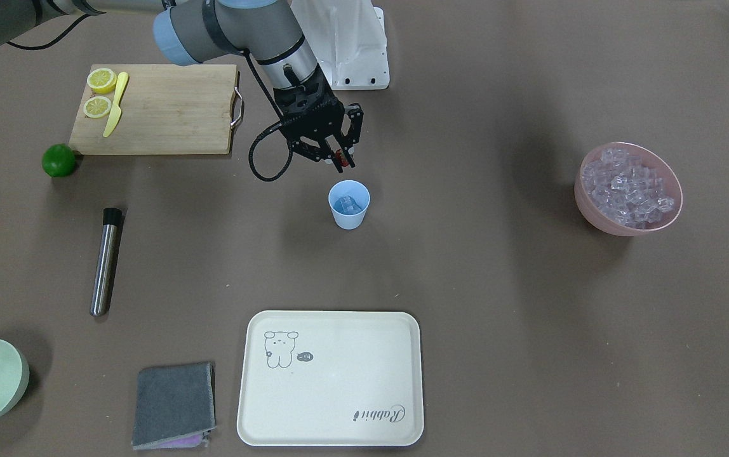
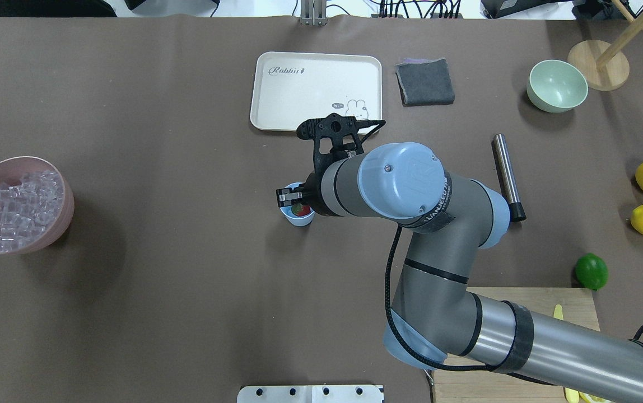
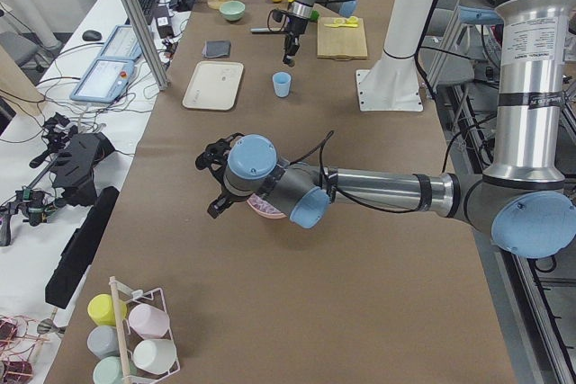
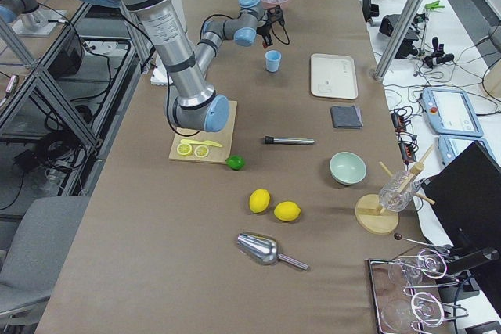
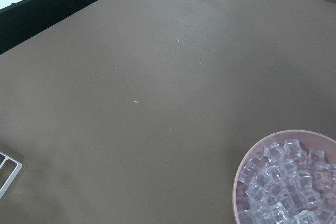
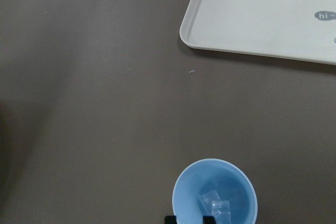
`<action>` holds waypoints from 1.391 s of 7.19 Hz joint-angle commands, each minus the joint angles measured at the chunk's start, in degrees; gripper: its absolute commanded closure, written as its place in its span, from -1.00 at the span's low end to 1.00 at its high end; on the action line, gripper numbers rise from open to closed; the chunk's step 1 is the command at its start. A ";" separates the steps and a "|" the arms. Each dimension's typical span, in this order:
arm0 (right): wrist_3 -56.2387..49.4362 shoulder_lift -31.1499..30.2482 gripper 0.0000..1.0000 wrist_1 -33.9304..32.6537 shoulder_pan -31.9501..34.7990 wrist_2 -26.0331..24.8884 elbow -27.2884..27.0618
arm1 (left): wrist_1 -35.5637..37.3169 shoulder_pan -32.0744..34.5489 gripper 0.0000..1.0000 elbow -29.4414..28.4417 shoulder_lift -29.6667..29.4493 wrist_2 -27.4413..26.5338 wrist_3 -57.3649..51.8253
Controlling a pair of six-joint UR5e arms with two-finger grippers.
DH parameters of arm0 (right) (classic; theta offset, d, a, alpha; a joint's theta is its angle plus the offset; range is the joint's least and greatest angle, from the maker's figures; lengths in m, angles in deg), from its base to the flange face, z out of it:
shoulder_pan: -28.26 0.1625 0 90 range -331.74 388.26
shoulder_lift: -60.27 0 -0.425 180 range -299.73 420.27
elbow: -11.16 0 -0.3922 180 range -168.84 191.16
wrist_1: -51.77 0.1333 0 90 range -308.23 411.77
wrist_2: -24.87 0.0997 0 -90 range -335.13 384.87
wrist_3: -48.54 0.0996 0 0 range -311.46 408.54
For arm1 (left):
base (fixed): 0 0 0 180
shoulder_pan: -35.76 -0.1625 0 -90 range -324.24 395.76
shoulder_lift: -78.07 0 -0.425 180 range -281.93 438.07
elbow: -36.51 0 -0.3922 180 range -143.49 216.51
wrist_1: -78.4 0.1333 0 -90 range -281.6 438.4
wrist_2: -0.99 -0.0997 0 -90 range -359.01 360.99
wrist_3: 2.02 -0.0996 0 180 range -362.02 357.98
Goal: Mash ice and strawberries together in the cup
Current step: 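Lower the strawberry into the cup and open the right gripper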
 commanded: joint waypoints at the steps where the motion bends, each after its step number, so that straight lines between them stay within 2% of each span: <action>1: -0.36 0.80 1.00 -0.01 0.04 -1.96 1.23 | -0.01 -0.01 -0.93 -0.13 0.52 0.22 -0.05; 7: -0.71 5.72 1.00 -0.10 -0.05 -5.21 10.01 | 0.16 -0.18 -0.93 -1.18 1.13 -0.22 -0.05; 8: -1.76 5.73 1.00 1.73 -0.05 -5.47 11.41 | 0.16 -0.18 -0.93 -1.27 1.22 -0.22 -0.05; 9: -2.03 5.55 1.00 6.36 0.04 -5.73 14.65 | 0.16 -0.18 -0.93 -1.27 1.31 -0.22 -0.05; 10: -2.21 5.03 1.00 7.88 0.21 -5.48 15.20 | 0.16 -0.18 -0.93 -1.36 1.39 -0.22 -0.05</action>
